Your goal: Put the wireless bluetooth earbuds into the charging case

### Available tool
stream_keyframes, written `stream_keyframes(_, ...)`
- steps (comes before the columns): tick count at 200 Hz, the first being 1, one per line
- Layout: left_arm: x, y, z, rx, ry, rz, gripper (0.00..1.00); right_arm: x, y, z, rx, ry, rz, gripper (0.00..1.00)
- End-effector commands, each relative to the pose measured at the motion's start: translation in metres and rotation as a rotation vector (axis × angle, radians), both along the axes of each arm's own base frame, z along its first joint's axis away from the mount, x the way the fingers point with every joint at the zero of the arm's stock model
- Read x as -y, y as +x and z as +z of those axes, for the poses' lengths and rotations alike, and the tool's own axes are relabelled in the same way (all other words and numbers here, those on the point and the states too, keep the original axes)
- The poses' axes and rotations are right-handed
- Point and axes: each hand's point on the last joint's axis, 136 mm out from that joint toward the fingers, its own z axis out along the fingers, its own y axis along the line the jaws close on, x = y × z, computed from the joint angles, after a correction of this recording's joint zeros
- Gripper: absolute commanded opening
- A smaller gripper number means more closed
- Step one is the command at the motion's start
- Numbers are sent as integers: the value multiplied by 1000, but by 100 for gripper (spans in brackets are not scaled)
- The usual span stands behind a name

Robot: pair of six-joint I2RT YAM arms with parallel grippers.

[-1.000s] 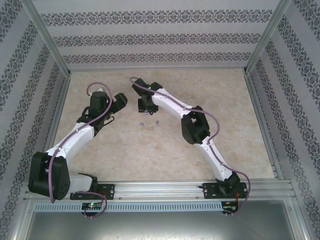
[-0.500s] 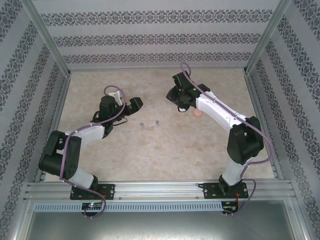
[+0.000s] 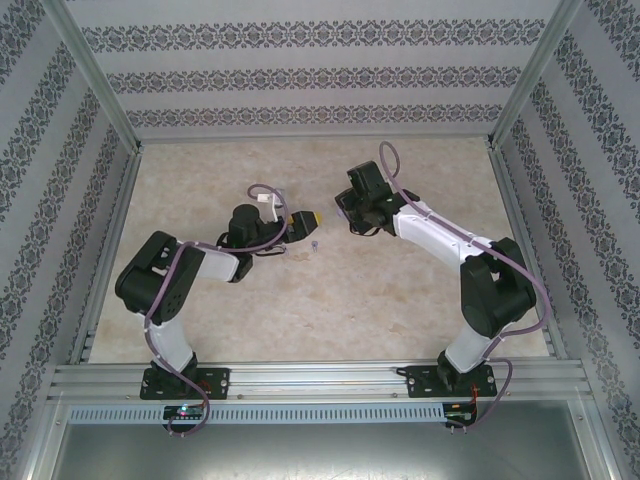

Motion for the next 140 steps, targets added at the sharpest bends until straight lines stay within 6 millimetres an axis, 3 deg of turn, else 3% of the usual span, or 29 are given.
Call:
stream_keyframes(1, 17, 3, 30, 100, -78, -39, 92, -13, 2, 10, 17, 70, -29, 27)
stream_keyframes(71, 32, 16, 27, 106, -128, -34, 73, -33, 4, 19, 31, 94, -3, 27)
stream_keyframes(140, 41, 20, 28, 113, -135, -42, 66, -38, 3, 17, 28, 99, 6, 27)
